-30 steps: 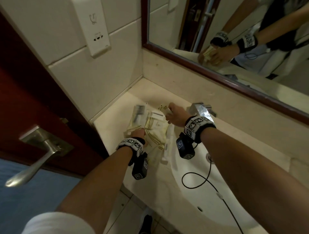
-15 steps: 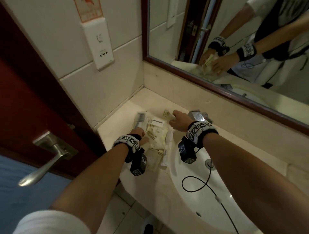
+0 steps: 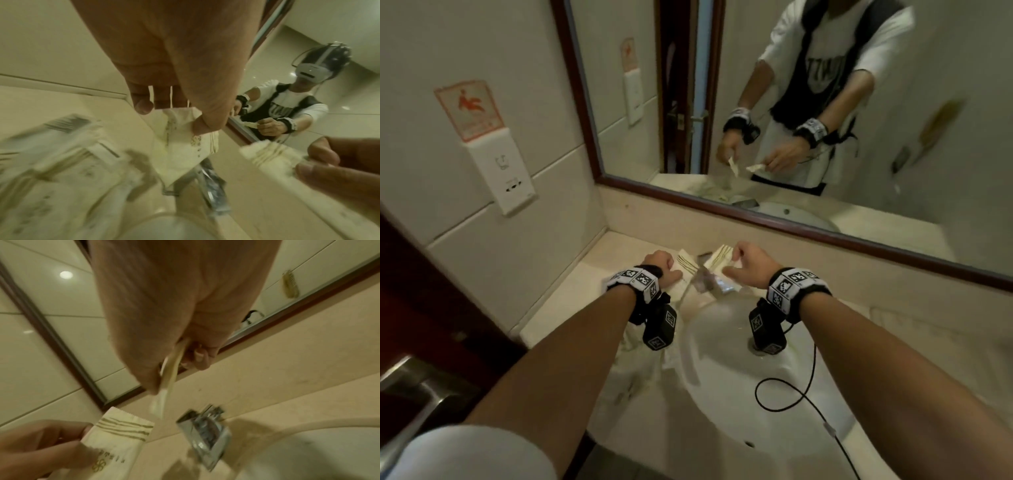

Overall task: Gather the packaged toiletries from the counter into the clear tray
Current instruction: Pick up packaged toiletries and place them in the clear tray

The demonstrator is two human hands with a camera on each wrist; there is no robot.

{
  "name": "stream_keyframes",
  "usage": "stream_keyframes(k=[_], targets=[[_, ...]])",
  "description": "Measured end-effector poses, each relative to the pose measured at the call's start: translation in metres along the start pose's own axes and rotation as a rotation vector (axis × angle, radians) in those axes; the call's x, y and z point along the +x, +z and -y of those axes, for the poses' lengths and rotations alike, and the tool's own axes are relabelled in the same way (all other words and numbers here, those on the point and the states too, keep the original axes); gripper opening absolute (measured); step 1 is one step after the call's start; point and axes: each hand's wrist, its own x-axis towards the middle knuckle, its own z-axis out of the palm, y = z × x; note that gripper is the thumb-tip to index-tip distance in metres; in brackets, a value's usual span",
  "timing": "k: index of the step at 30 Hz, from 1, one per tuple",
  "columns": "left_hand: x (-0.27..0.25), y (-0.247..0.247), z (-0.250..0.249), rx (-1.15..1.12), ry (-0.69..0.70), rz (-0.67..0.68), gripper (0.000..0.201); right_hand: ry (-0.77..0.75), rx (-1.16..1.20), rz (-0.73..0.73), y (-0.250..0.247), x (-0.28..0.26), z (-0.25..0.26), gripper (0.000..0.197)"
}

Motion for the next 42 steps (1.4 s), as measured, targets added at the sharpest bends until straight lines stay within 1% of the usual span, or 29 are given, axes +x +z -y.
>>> stream_keyframes(k=[2, 6, 9, 14, 17, 19, 22, 25, 29, 31, 33, 36, 39, 42], targets=[[0.003, 0.009, -0.029, -0.010, 0.061, 0.014, 0.039, 0.025, 0.007, -0.049, -0.019, -0.019, -0.022, 0.024], [0.003, 0.034, -0.086, 0.008, 0.189, 0.064, 0.038, 0.117, 0.010, -0.166, -0.054, -0.064, -0.063, 0.034], [-0.001, 0.058, -0.127, 0.027, 0.280, 0.112, 0.037, 0.217, 0.074, -0.244, -0.073, -0.101, -0.091, 0.038], [-0.015, 0.104, -0.188, 0.043, 0.411, 0.188, 0.029, 0.357, 0.128, -0.365, -0.095, -0.168, -0.142, 0.035], [-0.026, 0.136, -0.216, 0.053, 0.489, 0.249, 0.018, 0.450, 0.155, -0.457, -0.101, -0.210, -0.168, 0.034], [-0.036, 0.158, -0.233, 0.060, 0.521, 0.278, 0.013, 0.525, 0.176, -0.518, -0.103, -0.237, -0.185, 0.035], [-0.047, 0.188, -0.253, 0.086, 0.551, 0.326, 0.015, 0.628, 0.183, -0.555, -0.107, -0.267, -0.214, 0.037], [-0.053, 0.207, -0.272, 0.096, 0.549, 0.342, 0.022, 0.678, 0.162, -0.593, -0.114, -0.285, -0.244, 0.036], [-0.057, 0.224, -0.294, 0.105, 0.523, 0.333, 0.030, 0.697, 0.113, -0.591, -0.120, -0.300, -0.278, 0.032], [-0.059, 0.232, -0.306, 0.104, 0.503, 0.321, 0.032, 0.697, 0.101, -0.561, -0.121, -0.305, -0.294, 0.029], [-0.062, 0.240, -0.314, 0.105, 0.485, 0.313, 0.032, 0.676, 0.110, -0.508, -0.121, -0.307, -0.307, 0.024], [-0.064, 0.252, -0.321, 0.115, 0.461, 0.306, 0.024, 0.675, 0.210, -0.455, -0.119, -0.306, -0.321, 0.017], [-0.065, 0.262, -0.323, 0.125, 0.431, 0.293, 0.025, 0.669, 0.290, -0.427, -0.110, -0.307, -0.335, 0.019], [-0.065, 0.267, -0.323, 0.144, 0.408, 0.264, 0.028, 0.707, 0.321, -0.347, -0.099, -0.309, -0.342, 0.026]])
